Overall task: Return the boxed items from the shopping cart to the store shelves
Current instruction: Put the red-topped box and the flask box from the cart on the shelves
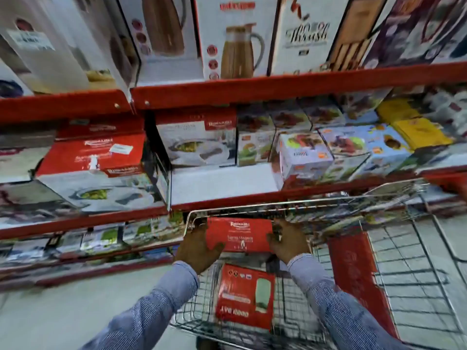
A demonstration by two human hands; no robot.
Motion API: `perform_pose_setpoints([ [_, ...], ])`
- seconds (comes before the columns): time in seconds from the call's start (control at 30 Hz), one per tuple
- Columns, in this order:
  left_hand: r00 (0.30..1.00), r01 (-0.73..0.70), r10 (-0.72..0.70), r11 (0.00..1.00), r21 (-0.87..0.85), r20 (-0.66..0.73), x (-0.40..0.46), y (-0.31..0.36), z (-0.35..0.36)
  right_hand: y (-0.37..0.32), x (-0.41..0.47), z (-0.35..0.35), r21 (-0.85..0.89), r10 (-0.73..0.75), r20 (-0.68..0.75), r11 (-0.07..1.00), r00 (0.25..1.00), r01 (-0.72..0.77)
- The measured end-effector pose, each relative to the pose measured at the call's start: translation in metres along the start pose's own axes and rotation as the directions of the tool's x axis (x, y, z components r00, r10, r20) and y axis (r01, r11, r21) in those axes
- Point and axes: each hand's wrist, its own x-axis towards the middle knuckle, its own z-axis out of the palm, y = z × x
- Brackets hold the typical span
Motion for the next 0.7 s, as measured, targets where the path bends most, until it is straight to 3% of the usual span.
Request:
perform_pose_setpoints([
  [0.13, 0.943, 0.32, -0.288, 0.924, -0.209, 0.167, 0.023, -0.018, 0.027, 0.017, 0.008, 0.024, -0.03, 0.228, 0.154, 0.974, 0.961, -0.226],
  [0.27, 0.873, 0.487, -0.444, 0.798, -0.356, 0.199, 0.041, -0.035, 0.052, 0.025, 0.016, 0.039, 0.033, 0.321, 0.244, 0.94, 0.915, -0.338],
  [0.37, 0.858, 0.513, -0.459, 0.767, -0.385, 0.229, 0.05, -0.046, 0.061, 0.033, 0.023, 0.048, 0.235, 0.339, 0.311, 0.878, 0.888, -0.418],
  [0.53, 0.876, 0.483, -0.433, 0.799, -0.359, 0.213, 0.049, -0.061, 0.063, 0.028, 0.019, 0.046, 0.376, 0.355, 0.285, 0.813, 0.891, -0.444],
  [0.7, 0.874, 0.474, -0.464, 0.749, -0.464, 0.144, 0.032, -0.059, 0.046, 0.037, 0.011, 0.036, 0.493, 0.329, 0.145, 0.794, 0.933, -0.356],
])
